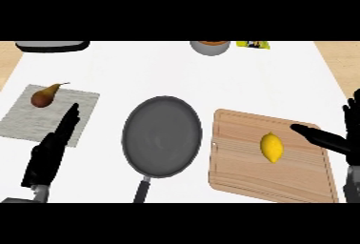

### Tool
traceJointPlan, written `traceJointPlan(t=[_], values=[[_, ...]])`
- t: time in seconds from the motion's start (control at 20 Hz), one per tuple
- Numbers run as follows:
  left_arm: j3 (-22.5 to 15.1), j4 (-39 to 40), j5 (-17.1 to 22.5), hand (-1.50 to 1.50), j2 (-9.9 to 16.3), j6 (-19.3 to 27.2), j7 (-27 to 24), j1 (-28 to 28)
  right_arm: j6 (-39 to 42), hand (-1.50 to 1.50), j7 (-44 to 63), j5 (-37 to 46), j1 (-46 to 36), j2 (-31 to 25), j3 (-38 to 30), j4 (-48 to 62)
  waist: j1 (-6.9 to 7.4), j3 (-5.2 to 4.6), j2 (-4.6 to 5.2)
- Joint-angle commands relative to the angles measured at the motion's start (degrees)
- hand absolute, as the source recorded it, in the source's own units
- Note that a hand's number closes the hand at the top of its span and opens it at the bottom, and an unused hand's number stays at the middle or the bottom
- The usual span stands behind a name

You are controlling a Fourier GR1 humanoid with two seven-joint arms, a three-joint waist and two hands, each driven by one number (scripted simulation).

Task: Pick the lemon from the cutting board and place it in the pan

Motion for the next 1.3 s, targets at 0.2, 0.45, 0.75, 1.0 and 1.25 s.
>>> traceJointPlan(t=[0.2,0.45,0.75,1.0,1.25], values=[[1.0,-1.6,-0.5,0.00,0.0,2.0,2.9,1.8,-15.1,-1.50,16.8,16.6,17.9,-2.7,2.5,-7.5,0.24,0.09,-0.59],[0.4,-0.7,-1.2,0.00,-0.7,1.3,3.6,0.9,-5.1,-1.50,33.0,23.2,21.4,-11.9,7.5,-18.0,1.25,0.16,-0.34],[-0.1,-2.9,-2.0,0.00,-1.1,0.9,4.4,2.0,11.3,-1.50,47.0,16.0,12.2,-19.8,7.4,-25.6,2.59,0.34,-0.27],[1.3,-3.9,-1.2,0.00,-0.8,-1.2,5.1,1.9,18.7,-1.50,55.5,12.1,1.0,-19.4,9.9,-22.3,3.12,0.39,-0.18],[0.7,-2.2,-3.0,0.00,-2.3,-0.7,0.7,5.0,22.7,-1.50,61.5,10.2,-9.8,-18.3,11.2,-11.3,3.79,0.37,-0.03]])
